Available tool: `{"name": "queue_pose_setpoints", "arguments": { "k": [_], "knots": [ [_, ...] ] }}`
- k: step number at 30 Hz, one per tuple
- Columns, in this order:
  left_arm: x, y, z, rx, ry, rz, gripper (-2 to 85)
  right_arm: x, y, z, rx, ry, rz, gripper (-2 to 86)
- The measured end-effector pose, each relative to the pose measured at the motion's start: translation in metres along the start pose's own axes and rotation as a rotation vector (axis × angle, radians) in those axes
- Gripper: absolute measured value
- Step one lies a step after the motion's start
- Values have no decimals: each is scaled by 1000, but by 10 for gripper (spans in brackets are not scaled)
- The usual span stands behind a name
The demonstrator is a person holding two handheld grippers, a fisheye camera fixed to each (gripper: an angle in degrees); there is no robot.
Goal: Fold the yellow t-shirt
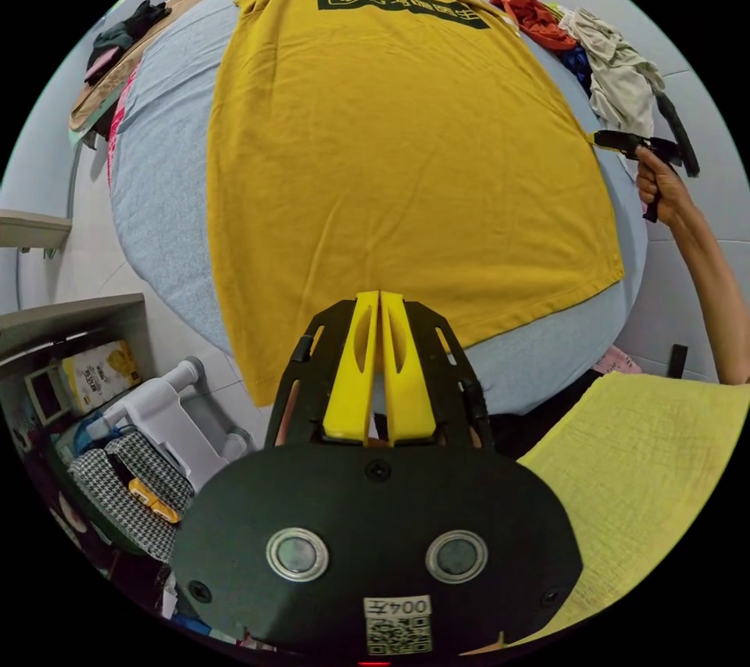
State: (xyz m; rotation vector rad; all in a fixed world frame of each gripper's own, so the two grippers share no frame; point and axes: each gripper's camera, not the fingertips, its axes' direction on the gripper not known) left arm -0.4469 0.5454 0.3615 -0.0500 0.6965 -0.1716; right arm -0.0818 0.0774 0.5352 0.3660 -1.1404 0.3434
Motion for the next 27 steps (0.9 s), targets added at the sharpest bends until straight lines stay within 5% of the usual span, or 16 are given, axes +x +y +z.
{"name": "queue_pose_setpoints", "arguments": {
  "k": [9,15,24,27],
  "knots": [
    [-13,-1,-24,5,1,-2,1,60,19,14,-28,-242,123,92],
    [-26,5,-43,54,17,-27,2,-13,99,18,-76,-242,-132,106],
    [-77,31,-86,194,271,-118,15,-64,135,92,-251,79,-196,65],
    [-105,61,-120,309,195,-150,37,-63,132,104,-291,72,-182,55]
  ]
}}
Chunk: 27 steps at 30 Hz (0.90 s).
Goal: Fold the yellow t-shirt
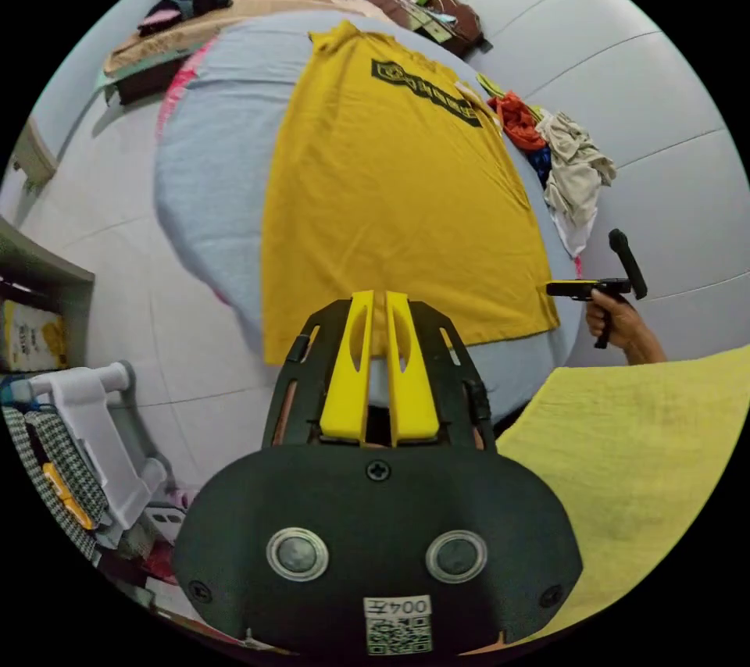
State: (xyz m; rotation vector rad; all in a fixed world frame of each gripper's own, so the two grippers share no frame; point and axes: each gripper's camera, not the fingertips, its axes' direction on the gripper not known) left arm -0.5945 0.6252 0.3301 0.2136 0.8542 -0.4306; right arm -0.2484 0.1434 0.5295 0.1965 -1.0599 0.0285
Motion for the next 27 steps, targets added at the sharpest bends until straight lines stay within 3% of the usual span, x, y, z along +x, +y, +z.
{"name": "queue_pose_setpoints", "arguments": {
  "k": [9,12,18,23,27],
  "knots": [
    [-57,-7,-27,-38,30,-94,89,-3,8,20,28,-54,-76,34],
    [-52,-20,-36,-82,-97,-80,70,-7,6,5,106,-125,-122,31],
    [-67,-48,-91,2,-114,-173,68,-21,-26,37,-17,-111,-193,98],
    [-77,-137,-129,70,-72,-124,69,-24,-38,64,-48,-1,-143,49],
    [-79,-229,-134,71,-54,17,74,-17,-42,77,-62,-24,-87,31]
  ]
}}
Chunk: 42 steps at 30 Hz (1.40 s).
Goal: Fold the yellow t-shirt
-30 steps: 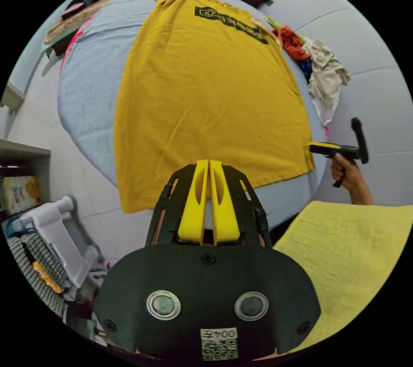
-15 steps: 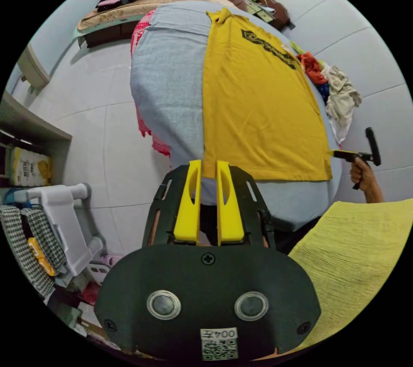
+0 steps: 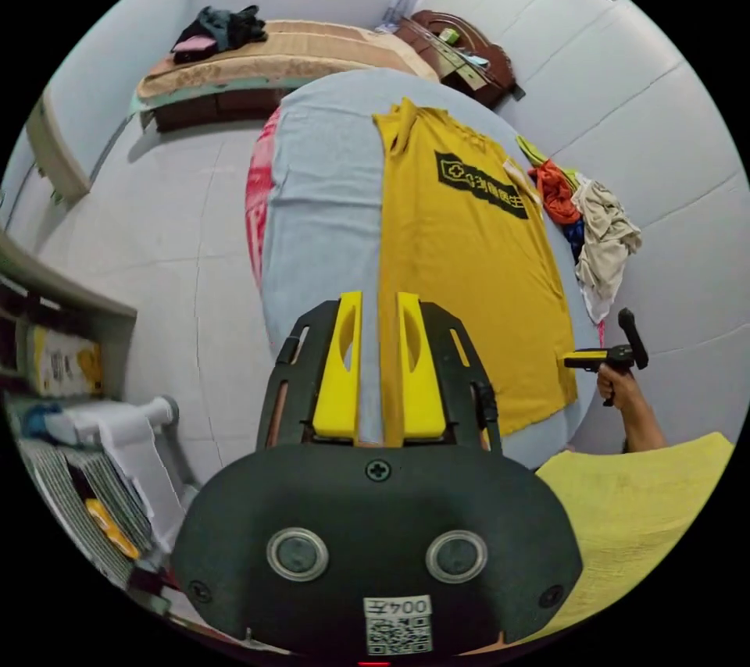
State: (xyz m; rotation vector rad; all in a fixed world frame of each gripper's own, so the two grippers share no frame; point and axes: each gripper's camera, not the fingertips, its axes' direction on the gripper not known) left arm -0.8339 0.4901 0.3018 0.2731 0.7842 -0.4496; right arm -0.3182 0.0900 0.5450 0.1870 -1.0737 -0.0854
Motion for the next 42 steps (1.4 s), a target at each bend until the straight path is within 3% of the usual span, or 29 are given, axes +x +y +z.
{"name": "queue_pose_setpoints", "arguments": {
  "k": [7,14,17,21,36,42],
  "knots": [
    [-16,-188,35,-52,53,220,100,10,-12,18,-43,-26,132,38],
    [-59,-310,83,-89,306,-52,110,25,-43,35,-198,-56,286,39],
    [-60,-341,98,-95,239,-61,115,29,-52,42,-240,-51,280,38],
    [-55,-365,104,-53,146,-28,118,35,-57,50,-263,-59,293,38],
    [-38,-415,93,43,127,56,24,47,-58,68,-273,-41,319,38],
    [-28,-405,31,213,-88,54,15,54,-58,72,-286,-53,320,38]
  ]
}}
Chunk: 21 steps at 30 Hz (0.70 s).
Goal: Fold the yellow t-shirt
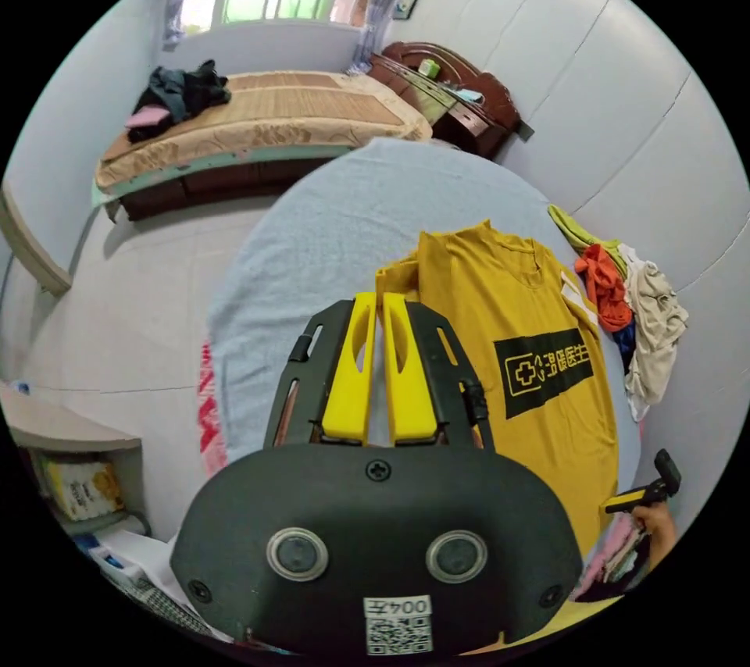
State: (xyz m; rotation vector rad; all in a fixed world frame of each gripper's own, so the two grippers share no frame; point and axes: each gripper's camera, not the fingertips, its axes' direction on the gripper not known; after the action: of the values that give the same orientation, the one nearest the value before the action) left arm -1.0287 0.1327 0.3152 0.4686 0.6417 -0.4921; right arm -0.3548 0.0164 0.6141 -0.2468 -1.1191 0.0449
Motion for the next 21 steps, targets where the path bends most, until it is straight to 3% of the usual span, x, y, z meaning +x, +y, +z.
{"name": "queue_pose_setpoints", "arguments": {
  "k": [5,15,18,21],
  "knots": [
    [-27,33,0,-17,-144,-192,14,3,-3,2,-22,7,-7,38],
    [-48,36,7,-38,-87,-336,16,5,-3,2,-39,32,-18,38],
    [-53,17,-10,39,-95,-264,17,4,0,2,-32,44,-39,39],
    [-40,-27,1,-34,-5,4,18,3,6,1,-12,59,-62,39]
  ]
}}
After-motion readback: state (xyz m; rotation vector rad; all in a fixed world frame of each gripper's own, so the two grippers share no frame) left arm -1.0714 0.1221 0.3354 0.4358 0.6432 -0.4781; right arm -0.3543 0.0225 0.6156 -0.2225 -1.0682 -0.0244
